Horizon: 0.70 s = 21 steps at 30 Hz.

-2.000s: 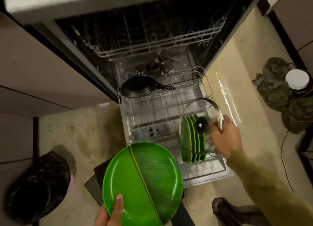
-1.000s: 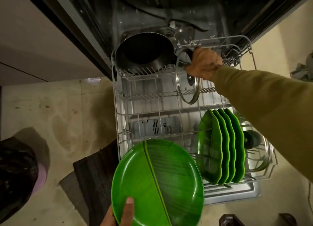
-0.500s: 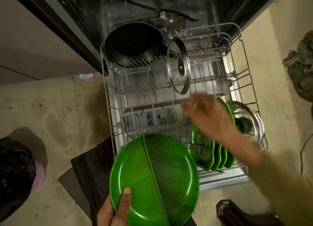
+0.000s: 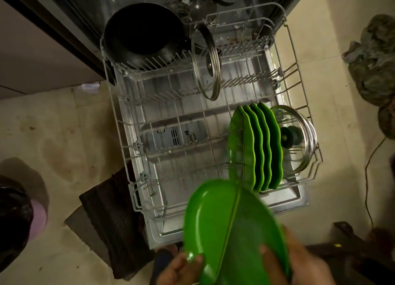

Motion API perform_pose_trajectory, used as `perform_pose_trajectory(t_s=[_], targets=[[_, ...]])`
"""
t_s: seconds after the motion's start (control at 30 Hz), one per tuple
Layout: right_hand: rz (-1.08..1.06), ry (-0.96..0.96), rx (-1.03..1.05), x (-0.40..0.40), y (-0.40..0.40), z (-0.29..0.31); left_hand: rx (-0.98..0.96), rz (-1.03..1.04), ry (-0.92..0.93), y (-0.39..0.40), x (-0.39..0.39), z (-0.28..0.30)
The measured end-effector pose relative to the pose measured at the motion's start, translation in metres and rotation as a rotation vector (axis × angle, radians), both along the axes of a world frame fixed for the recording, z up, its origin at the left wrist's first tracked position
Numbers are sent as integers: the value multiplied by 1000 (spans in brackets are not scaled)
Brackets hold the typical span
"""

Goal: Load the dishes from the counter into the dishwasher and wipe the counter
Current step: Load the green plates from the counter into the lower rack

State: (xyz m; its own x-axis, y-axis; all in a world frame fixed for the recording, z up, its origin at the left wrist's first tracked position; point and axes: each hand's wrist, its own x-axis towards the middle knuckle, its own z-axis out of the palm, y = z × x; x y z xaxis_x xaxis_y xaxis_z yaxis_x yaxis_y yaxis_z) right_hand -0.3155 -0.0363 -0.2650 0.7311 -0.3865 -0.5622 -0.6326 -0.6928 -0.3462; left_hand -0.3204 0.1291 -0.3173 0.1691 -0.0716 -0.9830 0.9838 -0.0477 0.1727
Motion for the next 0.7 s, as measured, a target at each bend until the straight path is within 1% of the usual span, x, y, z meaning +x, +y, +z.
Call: perform_pose_trajectory(t_s=[0.03, 0.07, 0.1, 0.17, 0.2, 0.23, 0.3, 0.4, 0.57, 0.7], targets=[[-78, 49, 11, 6, -6, 10, -93, 149, 24, -5, 2, -5], [-195, 16, -12, 11, -13, 14, -188, 144, 46, -11, 4, -2], [-231, -60, -64, 14, -29, 17, -233, 161, 74, -23, 0, -8], [-195, -122, -142, 27, -42, 13, -309, 209, 72, -43, -5, -10], [-157, -132, -172, 36, -49, 11, -312, 177, 76, -50, -6, -10], [-111, -147, -193, 45, -52, 10, -303, 181, 96, -54, -3, -10], [-50, -152, -248, 61, -58, 6, -219, 189, 80, -51, 0, -7], [26, -127, -221, 72, -57, 0, -161, 161, 94, -32, -3, -10], [44, -176, -246, 75, -53, -14, 5, 190, 76, 16, -9, -25], [101, -146, -290, 80, -46, -25, 96, 212, 27, 31, -11, -27]])
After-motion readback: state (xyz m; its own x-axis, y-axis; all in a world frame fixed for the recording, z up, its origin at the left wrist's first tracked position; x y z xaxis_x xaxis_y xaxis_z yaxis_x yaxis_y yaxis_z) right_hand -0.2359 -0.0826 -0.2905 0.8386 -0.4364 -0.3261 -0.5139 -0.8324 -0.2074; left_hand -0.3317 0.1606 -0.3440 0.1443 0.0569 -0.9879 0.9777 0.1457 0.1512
